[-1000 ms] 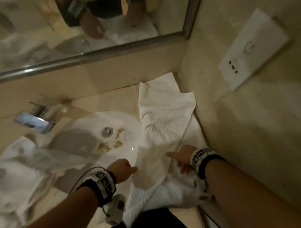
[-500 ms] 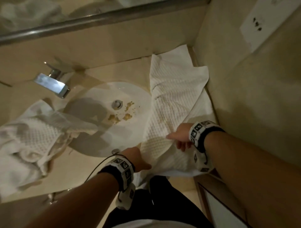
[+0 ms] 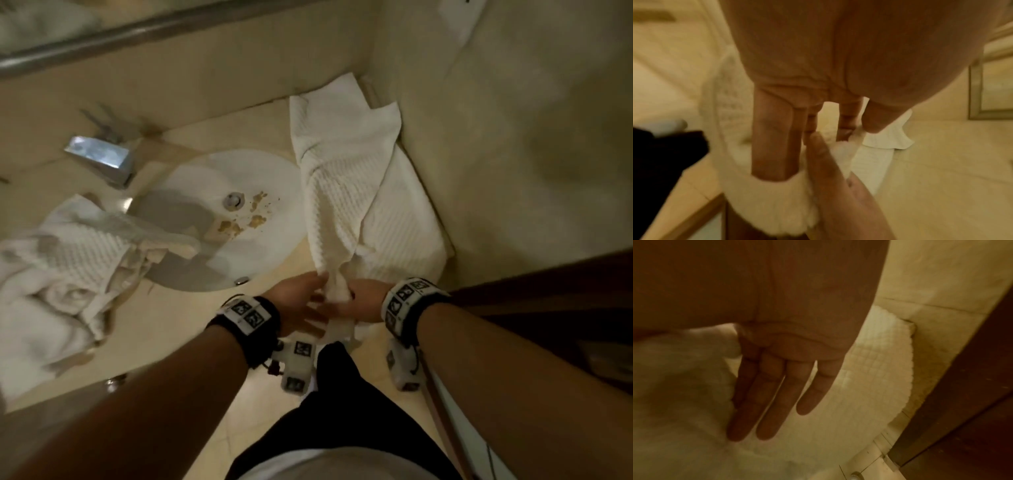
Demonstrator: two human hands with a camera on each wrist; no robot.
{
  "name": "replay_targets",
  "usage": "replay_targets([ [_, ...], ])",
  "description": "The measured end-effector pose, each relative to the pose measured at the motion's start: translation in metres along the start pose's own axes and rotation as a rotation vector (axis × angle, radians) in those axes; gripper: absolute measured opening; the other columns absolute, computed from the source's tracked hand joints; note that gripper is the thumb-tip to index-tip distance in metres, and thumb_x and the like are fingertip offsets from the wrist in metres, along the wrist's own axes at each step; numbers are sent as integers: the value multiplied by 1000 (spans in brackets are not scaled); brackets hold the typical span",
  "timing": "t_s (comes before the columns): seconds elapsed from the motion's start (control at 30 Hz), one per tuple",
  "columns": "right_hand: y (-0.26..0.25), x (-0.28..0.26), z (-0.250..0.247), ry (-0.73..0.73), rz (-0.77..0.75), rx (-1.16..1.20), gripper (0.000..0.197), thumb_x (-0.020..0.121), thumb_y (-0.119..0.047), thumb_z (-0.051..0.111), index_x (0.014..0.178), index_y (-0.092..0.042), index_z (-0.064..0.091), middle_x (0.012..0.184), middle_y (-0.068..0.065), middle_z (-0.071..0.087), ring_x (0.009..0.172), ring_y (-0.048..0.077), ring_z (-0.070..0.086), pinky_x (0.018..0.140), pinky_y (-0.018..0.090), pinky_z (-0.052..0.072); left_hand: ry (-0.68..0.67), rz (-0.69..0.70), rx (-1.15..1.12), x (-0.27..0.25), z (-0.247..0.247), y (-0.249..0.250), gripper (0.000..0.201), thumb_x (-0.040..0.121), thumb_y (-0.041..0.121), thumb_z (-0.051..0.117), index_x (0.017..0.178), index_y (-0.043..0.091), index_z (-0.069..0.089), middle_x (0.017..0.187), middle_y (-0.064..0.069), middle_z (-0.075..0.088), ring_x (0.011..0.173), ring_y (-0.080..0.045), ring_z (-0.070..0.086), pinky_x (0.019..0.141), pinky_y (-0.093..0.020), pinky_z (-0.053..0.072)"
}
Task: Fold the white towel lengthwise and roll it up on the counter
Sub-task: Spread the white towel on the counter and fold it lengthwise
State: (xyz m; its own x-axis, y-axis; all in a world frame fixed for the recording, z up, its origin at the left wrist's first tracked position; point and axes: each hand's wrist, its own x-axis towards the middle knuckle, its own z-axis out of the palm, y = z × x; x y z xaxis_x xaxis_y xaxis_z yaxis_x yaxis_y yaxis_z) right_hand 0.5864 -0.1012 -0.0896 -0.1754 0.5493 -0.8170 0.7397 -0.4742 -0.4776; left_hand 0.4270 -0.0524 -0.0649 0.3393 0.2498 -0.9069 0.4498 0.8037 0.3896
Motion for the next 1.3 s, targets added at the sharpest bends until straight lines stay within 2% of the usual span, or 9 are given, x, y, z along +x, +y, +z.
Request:
replay_targets([
  [0.1, 11, -27, -2, 163, 21, 43, 58, 86, -60, 61, 135, -30, 55, 117, -8, 60, 101, 16, 57, 88, 30, 44, -112, 31, -187, -5, 11, -2, 31, 105, 35, 47, 114, 10, 63, 117, -14, 66, 87, -37, 71, 73, -45, 58],
  [0.2, 31, -49, 0, 321, 146, 115, 80, 67, -63, 53, 137, -24, 54, 128, 2, 62, 109, 23, 59, 95, 36, 49, -69, 32, -234, -6, 23, -8, 29, 106, 24, 46, 127, 8, 58, 124, -17, 63, 96, -42, 72, 80, -53, 60],
  [0.4, 61, -69, -13, 556, 279, 203, 36, 94, -15, 50, 130, -11, 55, 126, 12, 60, 110, 31, 58, 89, 33, 46, 146, 60, 149, 9, 41, -22, 23, 100, 38, 60, 108, 16, 59, 111, -5, 61, 95, -28, 62, 92, -43, 54],
  [0.5, 84, -82, -16, 605, 532, 76, 28, 98, -20, 45, 124, -11, 53, 121, 11, 60, 100, 30, 60, 84, 34, 50, 147, 54, 123, 21, 50, -16, 25, 101, 36, 59, 107, 12, 63, 101, -6, 63, 85, -25, 62, 82, -38, 53],
  [0.57, 95, -87, -20, 518, 599, -86, 32, 99, -22, 47, 129, -10, 51, 128, 13, 59, 111, 32, 60, 90, 37, 51, 172, 81, 119, 29, 58, -3, 26, 102, 34, 56, 105, 9, 64, 96, -6, 64, 83, -24, 62, 80, -37, 52],
  [0.73, 103, -65, -51, 360, 505, -198, 24, 101, -25, 46, 105, -13, 66, 114, 7, 67, 93, 24, 63, 77, 30, 49, 276, 144, 258, 49, 67, 36, 23, 102, 35, 56, 101, 13, 61, 102, -8, 63, 95, -29, 65, 89, -42, 55],
  [1.07, 50, 22, -146, 542, 302, 112, 26, 97, -39, 46, 119, -27, 53, 118, 2, 63, 87, 20, 59, 79, 30, 49, 460, 230, 226, 89, 14, 72, 24, 94, 39, 60, 91, 15, 64, 84, -4, 64, 84, -29, 65, 81, -42, 55],
  [1.17, 32, 45, -162, 574, 256, 247, 34, 100, -36, 45, 133, -26, 47, 131, 1, 59, 99, 23, 60, 84, 32, 48, 467, 251, 181, 93, -3, 81, 23, 93, 38, 61, 93, 16, 68, 94, -7, 70, 92, -29, 68, 90, -49, 58],
  [1.3, 16, 82, -185, 648, 301, 381, 57, 99, -32, 52, 150, -19, 31, 152, 8, 42, 129, 30, 51, 97, 34, 43, 510, 312, 171, 103, -27, 119, 34, 95, 43, 61, 92, 11, 69, 89, -8, 71, 84, -26, 67, 83, -44, 57],
])
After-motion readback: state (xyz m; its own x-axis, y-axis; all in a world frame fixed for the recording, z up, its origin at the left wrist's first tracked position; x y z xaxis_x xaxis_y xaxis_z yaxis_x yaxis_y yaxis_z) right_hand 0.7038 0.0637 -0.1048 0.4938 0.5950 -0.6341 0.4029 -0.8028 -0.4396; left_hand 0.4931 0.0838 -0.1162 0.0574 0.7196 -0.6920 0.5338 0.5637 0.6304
